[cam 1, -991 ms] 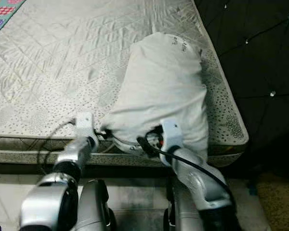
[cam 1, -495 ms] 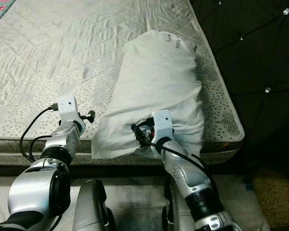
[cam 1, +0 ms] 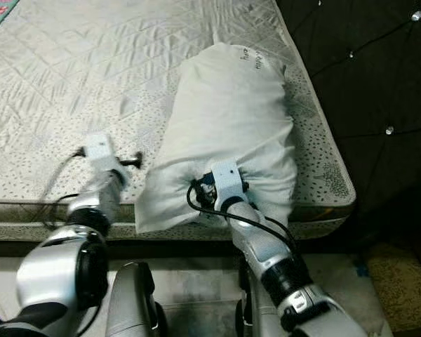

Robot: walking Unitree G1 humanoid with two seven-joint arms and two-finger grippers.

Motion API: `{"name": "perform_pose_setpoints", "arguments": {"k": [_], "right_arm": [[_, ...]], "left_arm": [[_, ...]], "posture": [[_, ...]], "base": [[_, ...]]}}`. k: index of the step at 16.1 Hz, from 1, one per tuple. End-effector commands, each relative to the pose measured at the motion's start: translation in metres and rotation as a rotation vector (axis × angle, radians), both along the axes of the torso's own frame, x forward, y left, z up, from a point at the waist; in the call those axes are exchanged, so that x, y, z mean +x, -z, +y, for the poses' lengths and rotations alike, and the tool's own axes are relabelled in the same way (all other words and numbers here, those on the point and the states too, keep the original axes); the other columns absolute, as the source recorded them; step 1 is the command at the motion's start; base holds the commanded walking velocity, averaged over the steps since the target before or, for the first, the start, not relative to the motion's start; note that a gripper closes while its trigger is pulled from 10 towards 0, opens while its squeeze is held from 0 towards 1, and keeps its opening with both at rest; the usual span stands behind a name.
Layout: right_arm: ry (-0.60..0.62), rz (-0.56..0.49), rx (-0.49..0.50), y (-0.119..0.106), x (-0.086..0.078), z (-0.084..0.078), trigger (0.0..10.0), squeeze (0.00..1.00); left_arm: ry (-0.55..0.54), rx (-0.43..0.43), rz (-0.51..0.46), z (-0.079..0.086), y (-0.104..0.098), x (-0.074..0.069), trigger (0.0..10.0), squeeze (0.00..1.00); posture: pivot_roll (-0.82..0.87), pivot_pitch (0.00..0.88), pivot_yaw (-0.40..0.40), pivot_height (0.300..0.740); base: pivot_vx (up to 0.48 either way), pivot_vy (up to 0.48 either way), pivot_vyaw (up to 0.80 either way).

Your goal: Clean up the room

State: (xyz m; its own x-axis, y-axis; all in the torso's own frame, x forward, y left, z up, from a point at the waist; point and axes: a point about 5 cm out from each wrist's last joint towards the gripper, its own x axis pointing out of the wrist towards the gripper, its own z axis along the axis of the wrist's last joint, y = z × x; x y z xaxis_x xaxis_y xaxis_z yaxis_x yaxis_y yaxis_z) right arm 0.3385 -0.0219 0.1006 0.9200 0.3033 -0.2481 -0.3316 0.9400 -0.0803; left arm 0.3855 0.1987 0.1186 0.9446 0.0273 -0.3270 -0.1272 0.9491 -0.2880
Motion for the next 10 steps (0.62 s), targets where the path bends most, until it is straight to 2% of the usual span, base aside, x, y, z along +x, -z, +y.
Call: {"name": "perform_pose_setpoints", "arguments": {"k": [1,2,4,6,7,9,10], "right_arm": [[-0.088,-0.114,0.121,-0.048,0.000,0.062,10.0,0.00],[-0.081,-0.118,0.135,-0.052,0.003,0.062,10.0,0.00],[-0.074,-0.168,0.134,-0.061,0.009,0.056,10.0,0.00],[-0.048,-0.175,0.130,-0.058,0.012,0.046,10.0,0.00],[-0.037,-0.174,0.129,-0.054,0.013,0.041,10.0,0.00],[-0.029,-0.173,0.127,-0.051,0.014,0.038,10.0,0.00],[-0.027,-0.173,0.125,-0.050,0.014,0.037,10.0,0.00]], "left_arm": [[0.027,-0.058,0.028,-0.004,0.011,-0.005,10.0,0.00],[0.095,-0.094,0.045,-0.016,0.019,-0.008,10.0,0.00],[0.232,-0.034,0.084,-0.038,0.034,-0.016,10.0,0.00],[0.352,-0.005,0.098,-0.061,0.049,-0.030,10.0,0.00],[0.450,-0.006,0.132,-0.077,0.061,-0.048,10.0,0.00],[0.562,0.026,0.118,-0.094,0.063,-0.070,10.0,0.00],[0.690,0.087,0.062,-0.115,0.055,-0.095,10.0,0.00]], "posture": [[-0.14,0.203,-0.024,0.582],[-0.13,0.201,-0.019,0.582],[-0.14,0.197,-0.014,0.582],[-0.14,0.197,-0.005,0.582],[-0.14,0.198,0.000,0.582],[-0.15,0.202,0.005,0.582],[-0.15,0.203,0.007,0.582]], "base": [[0.000,0.000,0.00],[0.000,0.000,0.00],[0.000,0.000,0.00],[0.000,0.000,0.00],[0.000,0.000,0.00],[0.000,0.000,0.00],[0.000,0.000,0.00]]}}
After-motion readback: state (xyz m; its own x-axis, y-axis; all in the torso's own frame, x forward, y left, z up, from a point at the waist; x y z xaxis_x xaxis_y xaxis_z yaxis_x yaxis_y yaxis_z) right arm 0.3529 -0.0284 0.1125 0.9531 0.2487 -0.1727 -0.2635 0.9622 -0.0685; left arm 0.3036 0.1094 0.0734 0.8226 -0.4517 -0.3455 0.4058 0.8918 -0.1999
